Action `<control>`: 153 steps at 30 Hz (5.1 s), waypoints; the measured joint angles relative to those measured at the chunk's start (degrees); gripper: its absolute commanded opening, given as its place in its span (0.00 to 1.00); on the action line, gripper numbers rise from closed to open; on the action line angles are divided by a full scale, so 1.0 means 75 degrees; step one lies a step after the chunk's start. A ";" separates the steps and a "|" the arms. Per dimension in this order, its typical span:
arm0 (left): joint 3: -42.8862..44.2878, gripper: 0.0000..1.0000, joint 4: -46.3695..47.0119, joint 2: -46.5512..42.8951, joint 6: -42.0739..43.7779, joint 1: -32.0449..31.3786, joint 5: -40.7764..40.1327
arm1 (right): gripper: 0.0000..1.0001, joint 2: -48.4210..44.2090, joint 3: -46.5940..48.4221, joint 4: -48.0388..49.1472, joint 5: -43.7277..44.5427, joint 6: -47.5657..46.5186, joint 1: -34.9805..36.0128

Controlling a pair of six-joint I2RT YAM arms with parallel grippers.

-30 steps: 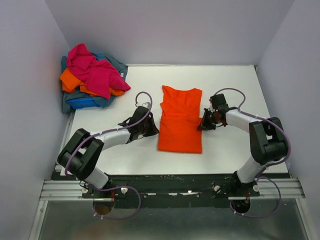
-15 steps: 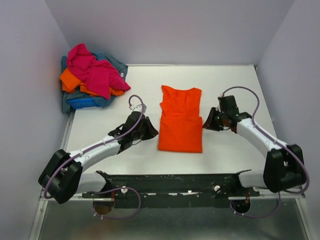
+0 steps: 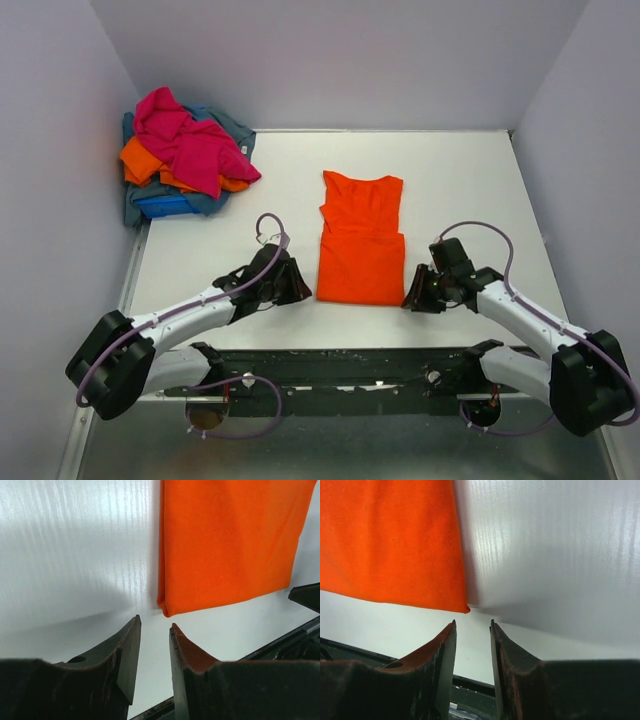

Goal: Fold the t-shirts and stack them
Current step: Grab one side of the 2/3 rectangular tshirt with both arms, then fold the long partially folded tshirt into a neat square

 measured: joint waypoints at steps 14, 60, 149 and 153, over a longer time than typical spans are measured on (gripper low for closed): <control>-0.0140 0.39 0.0586 0.0589 -0.0213 -0.0044 0.0358 | 0.34 0.0466 0.0000 0.0446 -0.0152 0.0134 0.0061; 0.0583 0.11 0.0766 0.2060 -0.0312 -0.0175 0.0667 | 0.01 0.1003 0.0058 0.0874 -0.0187 -0.0012 0.0070; 0.7332 0.00 -0.2567 0.4436 0.1667 0.1693 0.0583 | 0.01 0.3299 0.6321 -0.1207 0.0248 -0.0816 -0.1338; 0.8402 0.00 -0.2640 0.5531 0.1769 0.1988 0.0697 | 0.01 0.4508 0.7321 -0.1113 0.0044 -0.0880 -0.1647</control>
